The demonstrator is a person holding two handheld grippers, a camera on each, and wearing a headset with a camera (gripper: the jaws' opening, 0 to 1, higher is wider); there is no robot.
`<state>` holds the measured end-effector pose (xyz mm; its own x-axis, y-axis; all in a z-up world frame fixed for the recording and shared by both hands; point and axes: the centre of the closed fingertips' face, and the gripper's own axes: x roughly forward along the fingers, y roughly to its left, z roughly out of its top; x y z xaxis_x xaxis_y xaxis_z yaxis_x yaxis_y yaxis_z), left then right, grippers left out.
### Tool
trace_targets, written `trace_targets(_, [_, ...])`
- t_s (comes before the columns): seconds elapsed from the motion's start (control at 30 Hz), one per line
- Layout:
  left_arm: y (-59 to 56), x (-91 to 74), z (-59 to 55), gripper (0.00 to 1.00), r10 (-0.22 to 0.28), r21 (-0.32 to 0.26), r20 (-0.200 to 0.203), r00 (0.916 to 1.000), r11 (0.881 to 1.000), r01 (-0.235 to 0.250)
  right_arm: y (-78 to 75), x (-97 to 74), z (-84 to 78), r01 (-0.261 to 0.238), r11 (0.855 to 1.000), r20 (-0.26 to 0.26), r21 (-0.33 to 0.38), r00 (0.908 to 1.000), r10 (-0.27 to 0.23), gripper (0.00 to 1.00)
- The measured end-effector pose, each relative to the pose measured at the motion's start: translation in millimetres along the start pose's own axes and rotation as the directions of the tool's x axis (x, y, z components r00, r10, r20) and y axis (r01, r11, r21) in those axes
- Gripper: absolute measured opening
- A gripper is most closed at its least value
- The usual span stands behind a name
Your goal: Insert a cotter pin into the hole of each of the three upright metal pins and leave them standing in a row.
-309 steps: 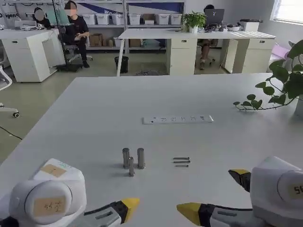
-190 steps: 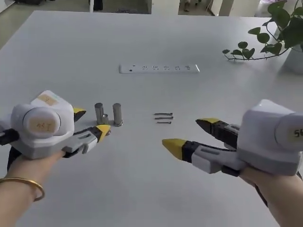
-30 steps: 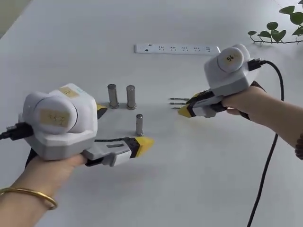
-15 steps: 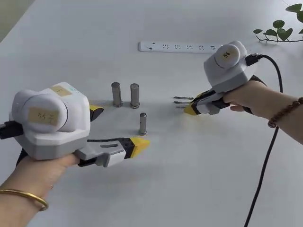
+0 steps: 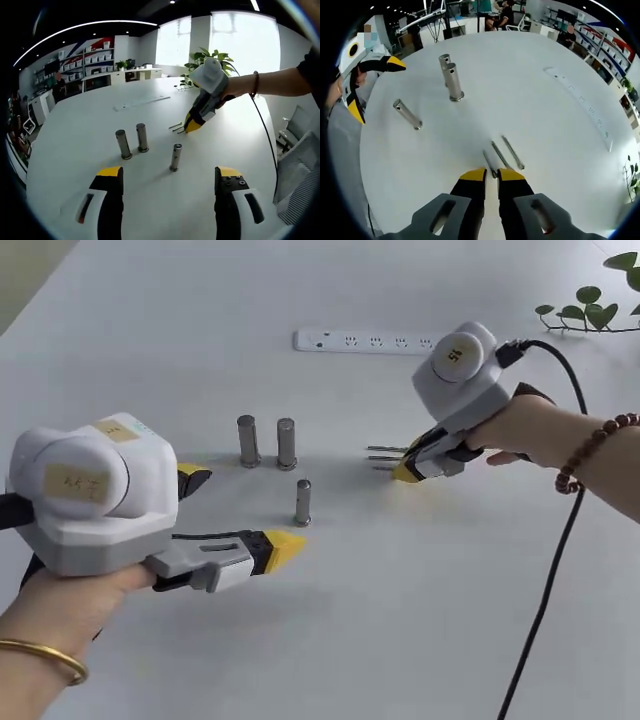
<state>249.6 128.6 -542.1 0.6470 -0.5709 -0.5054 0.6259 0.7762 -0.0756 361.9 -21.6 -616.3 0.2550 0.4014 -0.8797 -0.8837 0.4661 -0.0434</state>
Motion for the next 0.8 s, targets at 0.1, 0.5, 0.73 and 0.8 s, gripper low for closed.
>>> trace_targets(0.1, [-0.5,-0.2,-0.7,0.74,-0.003,0.001,-0.004,1.0000,1.000,0.003,-1.7,0.9,0.0,-0.004,1.000,-0.028,0.014,0.9996,0.005,0.01])
trace_targets(0.5, [-4.5,-0.7,-1.5,0.74,-0.020,0.012,-0.009,0.9998,1.000,0.020,1.9,-2.0,-2.2,-0.010,0.988,-0.113,-0.155,0.9935,-0.008,0.00])
trace_targets(0.73, [-5.0,-1.7,-0.1,0.72,-0.027,0.027,-0.001,0.9996,0.999,0.027,8.5,-4.2,-4.1,-0.028,0.995,-0.107,-0.092,0.9941,0.019,0.00])
trace_targets(0.8, [-4.6,-2.1,0.2,0.72,-0.026,0.029,0.000,0.9997,0.999,0.026,11.0,-6.8,-4.9,-0.027,0.995,-0.103,-0.094,0.9946,0.017,0.00])
